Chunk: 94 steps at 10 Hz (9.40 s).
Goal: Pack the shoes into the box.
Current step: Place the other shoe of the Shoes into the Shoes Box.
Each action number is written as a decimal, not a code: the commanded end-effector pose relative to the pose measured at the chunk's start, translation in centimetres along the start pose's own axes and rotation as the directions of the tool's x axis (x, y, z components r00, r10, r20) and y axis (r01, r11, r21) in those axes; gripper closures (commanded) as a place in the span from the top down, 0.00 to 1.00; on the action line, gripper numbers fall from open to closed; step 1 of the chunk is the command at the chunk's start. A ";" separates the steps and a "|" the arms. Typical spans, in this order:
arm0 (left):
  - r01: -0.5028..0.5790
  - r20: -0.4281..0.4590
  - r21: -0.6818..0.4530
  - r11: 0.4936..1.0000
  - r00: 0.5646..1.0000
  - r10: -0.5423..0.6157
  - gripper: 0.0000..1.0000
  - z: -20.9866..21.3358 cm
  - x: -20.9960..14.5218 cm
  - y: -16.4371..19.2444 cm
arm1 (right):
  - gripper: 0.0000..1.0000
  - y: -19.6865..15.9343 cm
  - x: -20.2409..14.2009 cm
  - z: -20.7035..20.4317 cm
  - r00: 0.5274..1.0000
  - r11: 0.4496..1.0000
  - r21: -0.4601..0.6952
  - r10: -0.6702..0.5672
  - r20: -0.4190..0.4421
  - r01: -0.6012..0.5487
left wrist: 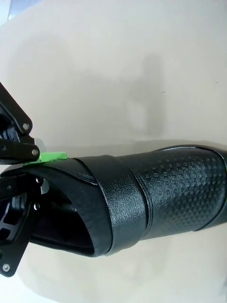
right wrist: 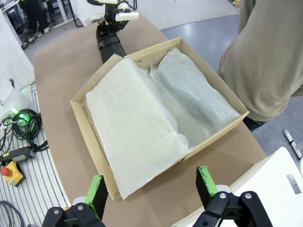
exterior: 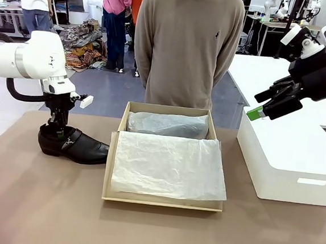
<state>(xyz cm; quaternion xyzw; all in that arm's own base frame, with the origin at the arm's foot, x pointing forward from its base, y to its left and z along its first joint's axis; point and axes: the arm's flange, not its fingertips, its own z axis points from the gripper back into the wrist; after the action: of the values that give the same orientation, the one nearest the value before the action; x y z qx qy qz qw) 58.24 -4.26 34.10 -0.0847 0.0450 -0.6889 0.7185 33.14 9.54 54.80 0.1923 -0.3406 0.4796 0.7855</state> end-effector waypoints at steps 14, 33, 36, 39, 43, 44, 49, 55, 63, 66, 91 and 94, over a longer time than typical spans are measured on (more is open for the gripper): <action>-0.662 -0.001 0.029 0.749 0.749 0.662 0.00 17.0 -0.7 -1.3 | 1.00 -0.3 0.0 -0.1 1.000 1.000 0.014 0.014 0.024 -0.014; -1.000 0.235 -0.017 -0.018 -0.022 0.972 0.00 17.1 12.3 -6.2 | 1.00 -0.3 0.0 -0.1 1.000 1.000 0.014 0.014 0.024 -0.014; -0.999 0.283 0.015 -0.052 -0.046 0.958 0.00 16.7 13.9 -7.1 | 1.00 -0.3 0.0 -0.1 1.000 1.000 0.014 0.014 0.024 -0.014; -0.999 0.248 -0.025 -0.021 -0.027 0.968 0.00 17.5 13.9 -5.5 | 1.00 -0.3 0.0 -0.1 1.000 1.000 0.014 0.014 0.024 -0.014; -0.999 0.250 -0.013 -0.031 -0.034 0.968 0.00 16.7 14.1 -5.5 | 1.00 -0.3 0.0 -0.1 1.000 1.000 0.014 0.014 0.024 -0.014; -0.991 0.283 -0.035 -0.131 -0.136 0.949 0.00 17.1 15.3 -5.8 | 1.00 -0.3 0.0 -0.1 1.000 1.000 0.014 0.014 0.024 -0.014; -0.842 0.384 -0.126 -0.525 -0.529 0.757 0.00 17.8 22.7 -7.8 | 1.00 -0.3 0.0 -0.1 1.000 1.000 0.014 0.014 0.024 -0.014; -0.796 0.283 -0.283 -0.535 -0.602 0.746 0.00 15.7 29.4 -9.0 | 1.00 -0.3 0.0 -0.1 1.000 1.000 0.014 0.014 0.024 -0.014; -0.677 0.248 -0.310 -0.667 -0.735 0.631 0.00 14.9 30.7 -9.5 | 1.00 -0.3 0.0 -0.1 1.000 1.000 0.014 0.014 0.024 -0.014; -0.464 0.205 -0.341 -0.818 -0.885 0.417 0.00 15.3 34.4 -11.5 | 1.00 -0.3 0.0 -0.1 1.000 1.000 0.014 0.014 0.024 -0.014; -0.104 0.110 -0.327 -0.939 -0.991 0.072 0.00 7.3 46.4 -10.4 | 1.00 -0.3 0.0 -0.1 1.000 1.000 0.014 0.014 0.024 -0.014; -0.082 0.113 -0.302 -0.950 -0.992 0.050 0.00 6.0 46.2 -10.2 | 1.00 -0.3 0.0 -0.1 1.000 1.000 0.014 0.014 0.024 -0.014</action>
<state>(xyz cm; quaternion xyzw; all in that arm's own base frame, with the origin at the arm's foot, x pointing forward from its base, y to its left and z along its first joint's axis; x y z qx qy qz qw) 51.39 -49.97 43.69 -0.0420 -0.0605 0.6711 0.7377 33.14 9.52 54.79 0.1921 -0.3404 0.4794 0.7857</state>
